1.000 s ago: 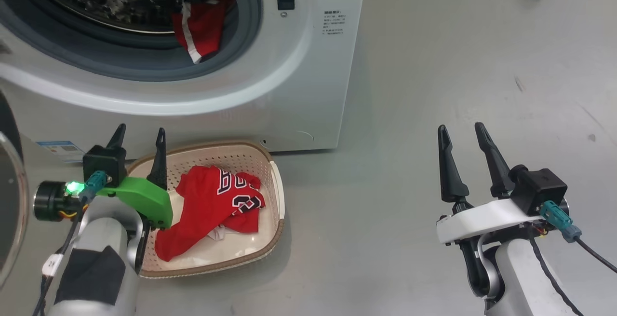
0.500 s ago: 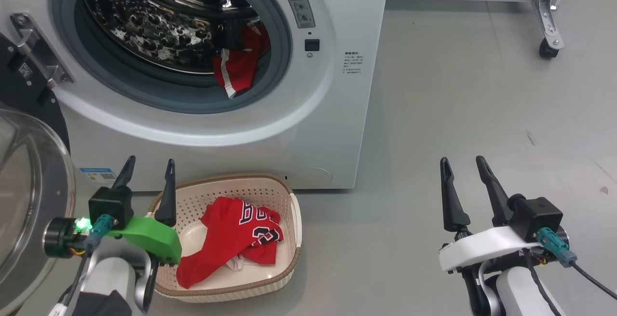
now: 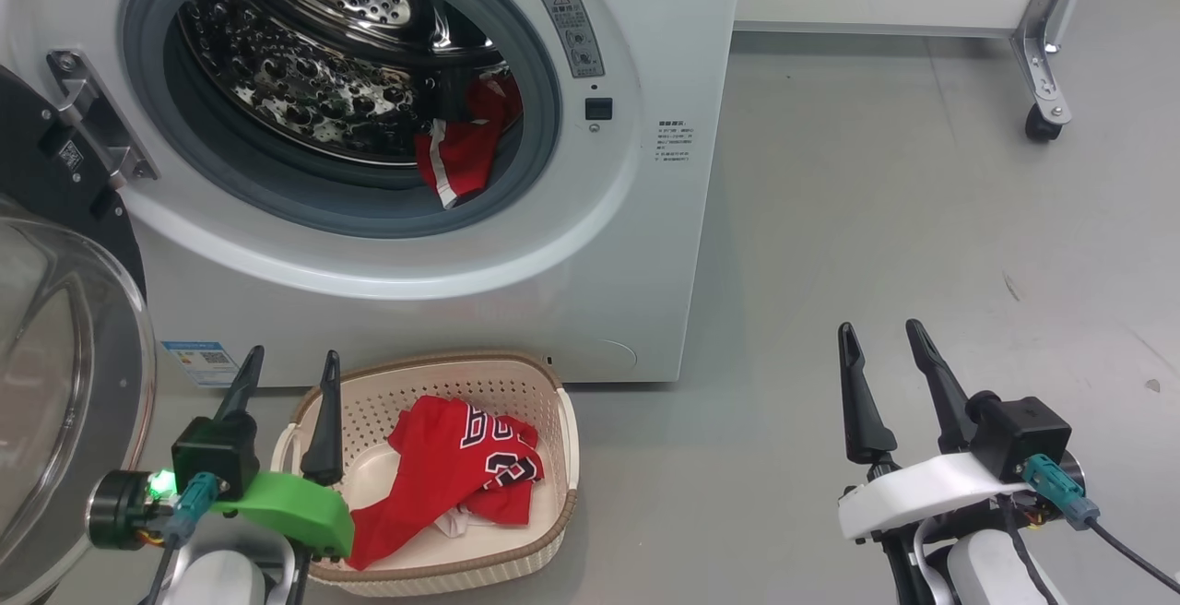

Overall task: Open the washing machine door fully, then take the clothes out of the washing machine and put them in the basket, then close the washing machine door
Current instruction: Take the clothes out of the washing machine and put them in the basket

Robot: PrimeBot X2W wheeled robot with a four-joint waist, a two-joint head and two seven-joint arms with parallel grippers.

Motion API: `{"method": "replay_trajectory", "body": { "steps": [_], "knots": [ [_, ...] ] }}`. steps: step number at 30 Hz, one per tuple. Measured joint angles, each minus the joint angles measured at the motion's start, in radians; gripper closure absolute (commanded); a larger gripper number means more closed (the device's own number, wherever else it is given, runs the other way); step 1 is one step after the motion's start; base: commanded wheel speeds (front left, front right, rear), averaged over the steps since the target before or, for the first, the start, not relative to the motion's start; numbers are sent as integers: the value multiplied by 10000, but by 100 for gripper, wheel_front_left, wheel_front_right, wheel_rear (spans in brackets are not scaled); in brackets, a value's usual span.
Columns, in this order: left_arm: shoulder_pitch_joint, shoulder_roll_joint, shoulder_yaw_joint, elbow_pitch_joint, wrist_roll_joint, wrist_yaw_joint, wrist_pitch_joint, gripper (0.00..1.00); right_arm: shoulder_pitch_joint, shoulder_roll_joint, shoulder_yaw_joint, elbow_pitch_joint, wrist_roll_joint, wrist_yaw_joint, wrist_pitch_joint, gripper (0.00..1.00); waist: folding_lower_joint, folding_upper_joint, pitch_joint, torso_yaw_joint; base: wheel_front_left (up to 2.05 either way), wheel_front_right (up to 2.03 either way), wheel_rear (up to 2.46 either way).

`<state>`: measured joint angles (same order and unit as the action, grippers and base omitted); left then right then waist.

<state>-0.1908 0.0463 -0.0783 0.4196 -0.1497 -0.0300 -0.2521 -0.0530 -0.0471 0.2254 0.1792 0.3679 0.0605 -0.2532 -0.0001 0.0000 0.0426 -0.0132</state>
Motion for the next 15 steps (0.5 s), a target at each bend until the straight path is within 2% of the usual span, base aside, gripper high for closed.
{"method": "replay_trajectory", "body": {
  "steps": [15],
  "knots": [
    [607, -21, -142, -945, -88, 161, 0, 0, 16, 2, -15, -201, 0, 2, 0, 0, 1, 0, 98, -55, 0, 0, 0]
  ]
}}
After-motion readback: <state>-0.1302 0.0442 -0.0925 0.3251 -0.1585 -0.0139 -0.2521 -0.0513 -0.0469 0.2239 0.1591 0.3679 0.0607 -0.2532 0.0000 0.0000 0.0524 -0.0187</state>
